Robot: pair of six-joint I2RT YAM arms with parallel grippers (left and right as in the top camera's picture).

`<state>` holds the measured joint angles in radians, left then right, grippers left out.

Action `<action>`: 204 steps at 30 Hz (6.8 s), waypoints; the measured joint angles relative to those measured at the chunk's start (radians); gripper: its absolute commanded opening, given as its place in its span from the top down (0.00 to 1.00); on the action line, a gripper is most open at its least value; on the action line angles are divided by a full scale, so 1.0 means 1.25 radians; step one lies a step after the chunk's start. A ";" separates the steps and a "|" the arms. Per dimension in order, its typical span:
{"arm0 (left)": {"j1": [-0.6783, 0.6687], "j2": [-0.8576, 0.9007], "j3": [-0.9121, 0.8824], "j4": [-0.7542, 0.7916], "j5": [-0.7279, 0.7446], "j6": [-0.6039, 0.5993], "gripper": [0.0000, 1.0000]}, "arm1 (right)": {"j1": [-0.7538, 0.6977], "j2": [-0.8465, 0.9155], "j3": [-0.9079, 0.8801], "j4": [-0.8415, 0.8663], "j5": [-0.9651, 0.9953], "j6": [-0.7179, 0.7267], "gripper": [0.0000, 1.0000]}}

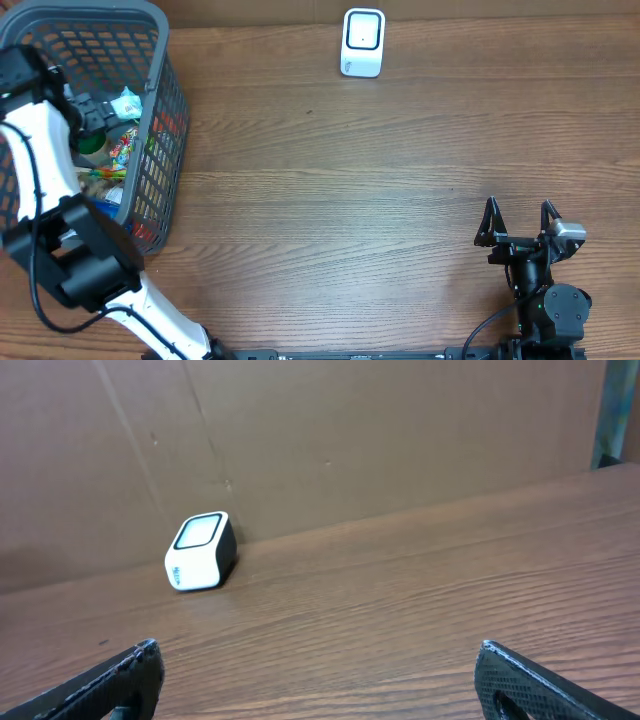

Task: Scan the item barcode
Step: 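Reach the left gripper into the basket toward the green-capped jar, then close the left gripper on the green-capped jar and lift it, then carry the jar with the left gripper to the scanner front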

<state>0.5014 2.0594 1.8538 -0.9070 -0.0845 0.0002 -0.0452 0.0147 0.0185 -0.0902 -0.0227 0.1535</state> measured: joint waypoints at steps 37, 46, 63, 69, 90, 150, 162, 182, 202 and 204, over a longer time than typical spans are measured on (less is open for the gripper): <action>-0.023 0.043 0.000 0.000 -0.125 -0.062 0.02 | 0.000 0.029 0.000 0.000 0.000 0.000 0.00; -0.023 0.043 0.000 0.032 -0.128 -0.060 0.02 | 0.000 0.036 0.000 0.000 0.000 0.000 0.00; -0.023 0.072 0.000 0.056 -0.127 -0.057 0.02 | 0.000 0.036 0.000 0.000 0.000 0.000 0.00; -0.023 0.079 0.000 0.061 -0.127 -0.057 0.02 | 0.000 0.036 0.000 0.000 0.000 0.000 0.00; -0.022 0.079 -0.033 0.092 -0.107 -0.055 0.23 | 0.000 0.036 0.000 0.000 0.000 0.000 0.00; -0.364 -0.470 -0.042 0.073 -0.229 -0.100 0.66 | 0.000 0.036 0.000 0.000 0.000 0.000 0.00; -0.741 -0.509 -0.042 -0.038 -0.216 -0.153 0.64 | 0.000 0.036 0.000 0.001 0.000 0.000 0.00; -0.864 -0.069 -0.042 -0.089 -0.011 -0.206 0.67 | 0.000 0.036 0.000 0.001 0.000 0.000 0.00; -0.958 0.096 -0.042 0.012 0.011 -0.208 0.47 | 0.000 0.037 0.000 0.001 0.000 0.000 0.00; -0.958 0.096 -0.042 0.009 0.011 -0.208 0.39 | 0.000 0.037 0.000 0.000 0.000 0.000 0.00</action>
<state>-0.6964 2.1788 1.8011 -0.8959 -0.0704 -0.2592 -0.0452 0.0605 0.0185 -0.0898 -0.0227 0.1535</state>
